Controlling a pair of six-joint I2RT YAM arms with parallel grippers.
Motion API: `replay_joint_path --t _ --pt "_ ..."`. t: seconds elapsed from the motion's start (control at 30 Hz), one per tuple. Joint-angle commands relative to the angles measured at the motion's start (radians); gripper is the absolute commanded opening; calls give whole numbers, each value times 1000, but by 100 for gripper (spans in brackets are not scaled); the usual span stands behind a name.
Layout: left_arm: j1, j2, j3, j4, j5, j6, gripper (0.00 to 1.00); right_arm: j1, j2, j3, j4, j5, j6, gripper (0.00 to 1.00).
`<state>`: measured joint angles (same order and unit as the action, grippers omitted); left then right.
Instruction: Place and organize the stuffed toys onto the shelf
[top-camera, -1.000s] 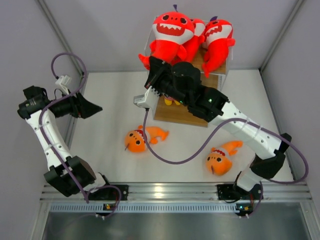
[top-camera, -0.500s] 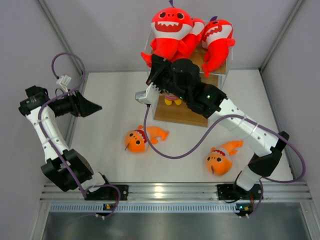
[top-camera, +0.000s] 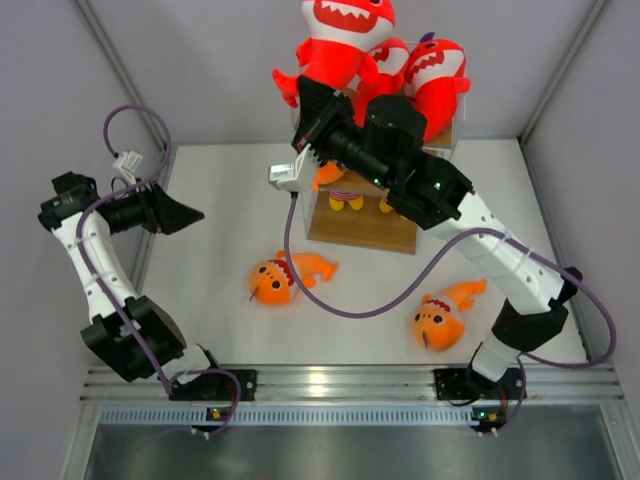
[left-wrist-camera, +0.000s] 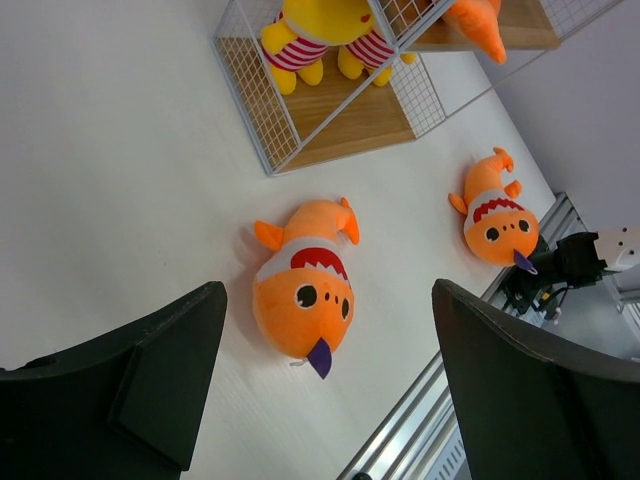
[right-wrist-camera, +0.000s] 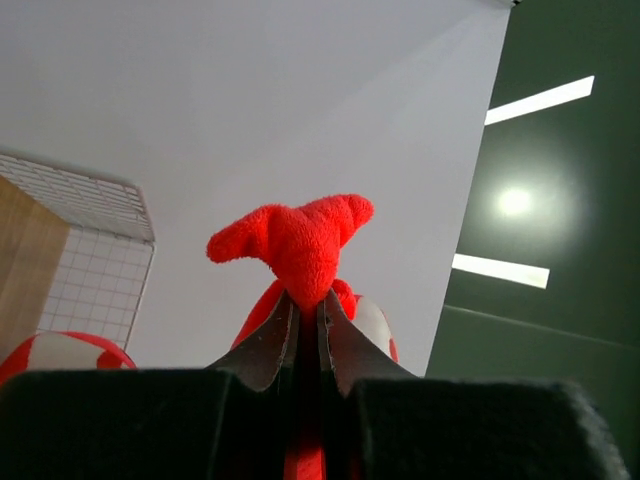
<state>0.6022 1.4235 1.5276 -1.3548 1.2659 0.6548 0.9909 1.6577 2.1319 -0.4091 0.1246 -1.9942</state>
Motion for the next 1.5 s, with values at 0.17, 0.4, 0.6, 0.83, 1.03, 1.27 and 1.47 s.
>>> replay_joint_path --t 0.17,0.4,0.6,0.83,1.03,1.27,1.47 --pt "8 37 3 -78 44 28 89 -107 106 62 27 -203 -670 0" --pt "8 66 19 -78 78 29 89 -159 90 14 -13 -223 -588 0" --pt "8 60 23 -78 76 40 89 -170 36 -69 -48 -137 -561 0" --pt "8 66 19 -78 85 52 89 -161 -21 -127 -76 -68 -592 0" --pt "7 72 9 -78 93 55 89 -152 -36 -138 -85 -54 -589 0" --pt "7 60 5 -78 82 66 89 -150 -65 -182 -105 -32 -548 16" --pt "8 72 8 -78 96 55 89 -146 -73 -205 -47 -69 -519 56"
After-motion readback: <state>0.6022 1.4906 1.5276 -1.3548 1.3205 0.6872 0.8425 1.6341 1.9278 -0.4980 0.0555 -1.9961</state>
